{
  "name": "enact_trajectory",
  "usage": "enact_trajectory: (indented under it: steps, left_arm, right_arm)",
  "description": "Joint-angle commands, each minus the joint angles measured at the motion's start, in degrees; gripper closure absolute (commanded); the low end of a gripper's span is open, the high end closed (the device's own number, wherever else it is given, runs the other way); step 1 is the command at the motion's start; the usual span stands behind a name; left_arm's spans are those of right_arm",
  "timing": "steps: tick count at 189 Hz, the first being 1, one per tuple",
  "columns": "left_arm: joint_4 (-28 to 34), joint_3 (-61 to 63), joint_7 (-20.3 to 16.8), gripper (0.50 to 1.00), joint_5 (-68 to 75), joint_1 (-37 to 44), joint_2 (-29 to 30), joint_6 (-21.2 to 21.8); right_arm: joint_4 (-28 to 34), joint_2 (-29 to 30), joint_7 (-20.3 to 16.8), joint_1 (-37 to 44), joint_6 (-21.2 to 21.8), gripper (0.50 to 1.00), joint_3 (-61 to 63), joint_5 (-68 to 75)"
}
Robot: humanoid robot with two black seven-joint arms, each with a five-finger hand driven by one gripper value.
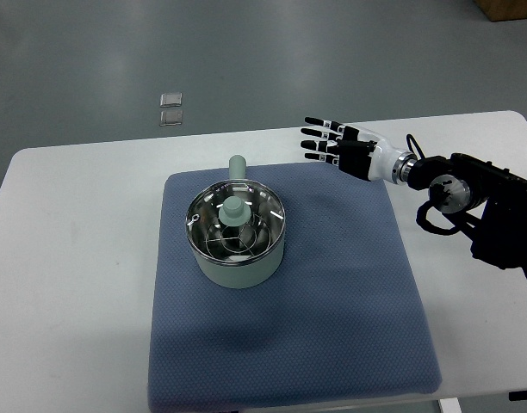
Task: Open lid and place right of pot
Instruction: 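Raise the right hand above the mat beside the pot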
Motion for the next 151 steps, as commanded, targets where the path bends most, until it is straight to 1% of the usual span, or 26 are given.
enact_trajectory:
  steps: [1, 60, 96, 131, 151]
  left_arm:
    - [0.1, 0.0, 0.0, 0.500, 0.0, 0.0, 0.0, 0.1]
    - [0.1, 0.1, 0.1, 0.500, 0.0, 0.0, 0.0, 0.1]
    - [0.9, 0.3, 0.1, 0.500, 0.0, -1.1, 0.0, 0.5]
    - [0.7, 0.1, 0.1, 0.500, 0.0, -1.1, 0.0, 0.4]
    - [0.7, 0.2, 0.1, 0.500, 0.0, -1.0, 0.0, 0.4]
  right_arm:
    - [0.0, 0.0, -0.1, -0.1, 0.1, 0.568, 0.7, -0.1]
    - [0.0, 0.1, 0.7, -0.6, -1.1, 0.568, 0.8, -0.7]
    - [0.3, -0.6, 4.1, -0.3, -0.6, 0.570, 0.3, -1.4]
    - [0.4, -2.2, 4.8, 0.1, 1.6, 0.570, 0.5, -4.8]
    - [0.5, -3.7, 4.8, 0.3, 4.7, 0.572, 0.6, -6.9]
